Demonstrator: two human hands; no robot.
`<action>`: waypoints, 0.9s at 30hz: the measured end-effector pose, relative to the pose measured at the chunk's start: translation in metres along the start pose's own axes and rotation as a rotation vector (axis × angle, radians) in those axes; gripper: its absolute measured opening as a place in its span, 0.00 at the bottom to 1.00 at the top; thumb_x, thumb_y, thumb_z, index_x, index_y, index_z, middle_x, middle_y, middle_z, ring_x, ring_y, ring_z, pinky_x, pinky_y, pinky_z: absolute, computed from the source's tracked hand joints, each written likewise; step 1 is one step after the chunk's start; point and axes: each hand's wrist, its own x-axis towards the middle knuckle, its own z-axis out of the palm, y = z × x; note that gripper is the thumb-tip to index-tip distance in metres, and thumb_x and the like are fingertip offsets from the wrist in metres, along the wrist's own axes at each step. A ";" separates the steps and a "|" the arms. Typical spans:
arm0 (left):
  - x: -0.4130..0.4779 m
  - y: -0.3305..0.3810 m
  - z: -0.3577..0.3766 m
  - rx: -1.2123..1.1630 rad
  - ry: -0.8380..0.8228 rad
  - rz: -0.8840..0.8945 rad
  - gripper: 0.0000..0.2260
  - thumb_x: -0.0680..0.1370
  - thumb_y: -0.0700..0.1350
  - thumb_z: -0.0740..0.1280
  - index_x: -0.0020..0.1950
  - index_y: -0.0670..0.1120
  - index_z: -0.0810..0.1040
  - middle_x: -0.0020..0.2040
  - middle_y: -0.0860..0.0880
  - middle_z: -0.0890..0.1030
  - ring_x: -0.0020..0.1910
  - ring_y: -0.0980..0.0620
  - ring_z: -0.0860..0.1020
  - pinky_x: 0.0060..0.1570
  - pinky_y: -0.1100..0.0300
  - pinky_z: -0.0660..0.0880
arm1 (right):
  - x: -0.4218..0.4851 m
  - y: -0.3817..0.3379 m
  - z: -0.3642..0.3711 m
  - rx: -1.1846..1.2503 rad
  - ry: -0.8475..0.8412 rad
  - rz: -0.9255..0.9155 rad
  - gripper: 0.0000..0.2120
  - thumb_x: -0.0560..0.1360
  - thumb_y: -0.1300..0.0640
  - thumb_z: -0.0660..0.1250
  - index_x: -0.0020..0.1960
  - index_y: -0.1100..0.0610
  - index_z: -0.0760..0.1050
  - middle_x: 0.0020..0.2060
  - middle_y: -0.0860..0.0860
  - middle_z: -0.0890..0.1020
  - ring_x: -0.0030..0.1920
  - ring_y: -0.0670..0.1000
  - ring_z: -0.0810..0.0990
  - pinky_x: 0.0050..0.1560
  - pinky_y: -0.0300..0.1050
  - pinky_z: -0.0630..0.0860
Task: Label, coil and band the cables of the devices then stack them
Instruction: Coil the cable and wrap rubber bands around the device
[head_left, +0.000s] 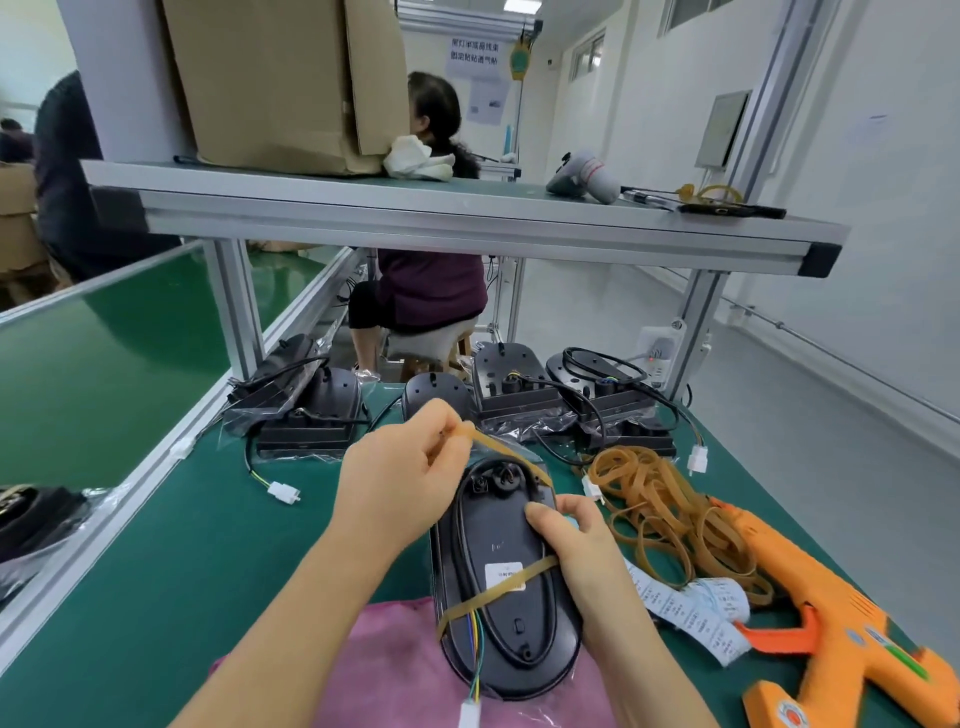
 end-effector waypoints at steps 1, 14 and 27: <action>-0.001 0.003 -0.002 0.079 0.000 0.060 0.10 0.77 0.54 0.60 0.38 0.52 0.68 0.22 0.53 0.68 0.22 0.53 0.65 0.23 0.60 0.63 | 0.000 0.000 0.000 0.009 -0.001 0.012 0.13 0.72 0.50 0.71 0.52 0.55 0.73 0.39 0.57 0.85 0.36 0.55 0.84 0.32 0.46 0.79; -0.025 -0.016 0.003 0.203 0.058 0.390 0.16 0.76 0.52 0.62 0.31 0.46 0.70 0.21 0.51 0.67 0.20 0.51 0.67 0.18 0.60 0.66 | -0.004 -0.008 -0.011 0.088 0.075 -0.004 0.12 0.71 0.55 0.72 0.50 0.59 0.77 0.38 0.56 0.85 0.36 0.54 0.83 0.35 0.46 0.78; -0.036 -0.024 0.005 -0.493 -0.295 -0.181 0.10 0.74 0.44 0.71 0.38 0.54 0.73 0.39 0.56 0.78 0.40 0.61 0.75 0.45 0.70 0.69 | -0.012 -0.004 -0.011 0.201 0.109 -0.053 0.17 0.70 0.56 0.73 0.57 0.58 0.76 0.43 0.56 0.85 0.37 0.54 0.85 0.31 0.43 0.78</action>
